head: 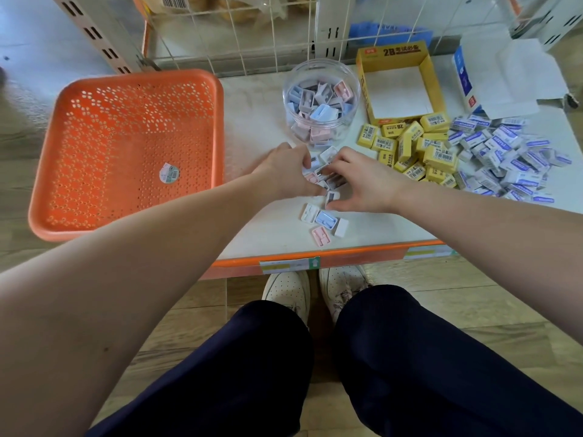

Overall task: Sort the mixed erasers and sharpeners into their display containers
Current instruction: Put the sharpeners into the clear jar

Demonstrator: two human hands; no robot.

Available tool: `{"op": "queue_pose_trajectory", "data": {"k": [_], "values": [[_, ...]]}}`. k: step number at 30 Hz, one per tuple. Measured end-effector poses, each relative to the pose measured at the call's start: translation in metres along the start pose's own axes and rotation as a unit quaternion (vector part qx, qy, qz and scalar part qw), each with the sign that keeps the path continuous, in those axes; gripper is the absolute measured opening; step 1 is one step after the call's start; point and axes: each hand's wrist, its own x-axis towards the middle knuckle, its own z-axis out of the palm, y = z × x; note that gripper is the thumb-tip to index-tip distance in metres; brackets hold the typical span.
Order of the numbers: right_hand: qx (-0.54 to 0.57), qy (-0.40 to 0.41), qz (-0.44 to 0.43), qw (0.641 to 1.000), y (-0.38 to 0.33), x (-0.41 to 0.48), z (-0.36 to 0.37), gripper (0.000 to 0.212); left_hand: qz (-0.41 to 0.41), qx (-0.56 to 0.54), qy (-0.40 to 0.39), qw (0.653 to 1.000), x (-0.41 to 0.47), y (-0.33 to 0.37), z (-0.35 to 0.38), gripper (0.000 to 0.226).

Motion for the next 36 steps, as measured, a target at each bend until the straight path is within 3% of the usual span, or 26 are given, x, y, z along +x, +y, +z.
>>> {"op": "queue_pose_trajectory", "data": {"k": [8, 18, 25, 36], "values": [[0.011, 0.009, -0.006, 1.0, 0.002, 0.002, 0.001, 0.063, 0.022, 0.031, -0.001, 0.999, 0.008, -0.002, -0.003, 0.044], [-0.036, 0.011, -0.027, 0.999, 0.005, 0.002, 0.001, 0.065, 0.082, 0.092, -0.037, 0.992, 0.002, -0.009, -0.011, 0.056], [-0.03, 0.001, -0.033, 0.999, 0.011, 0.002, 0.004, 0.048, 0.097, 0.097, -0.047, 0.989, -0.002, -0.012, -0.013, 0.048], [-0.047, -0.005, -0.023, 0.999, 0.015, -0.008, 0.003, 0.042, 0.105, 0.084, -0.043, 0.99, -0.005, -0.012, -0.019, 0.036]]}}
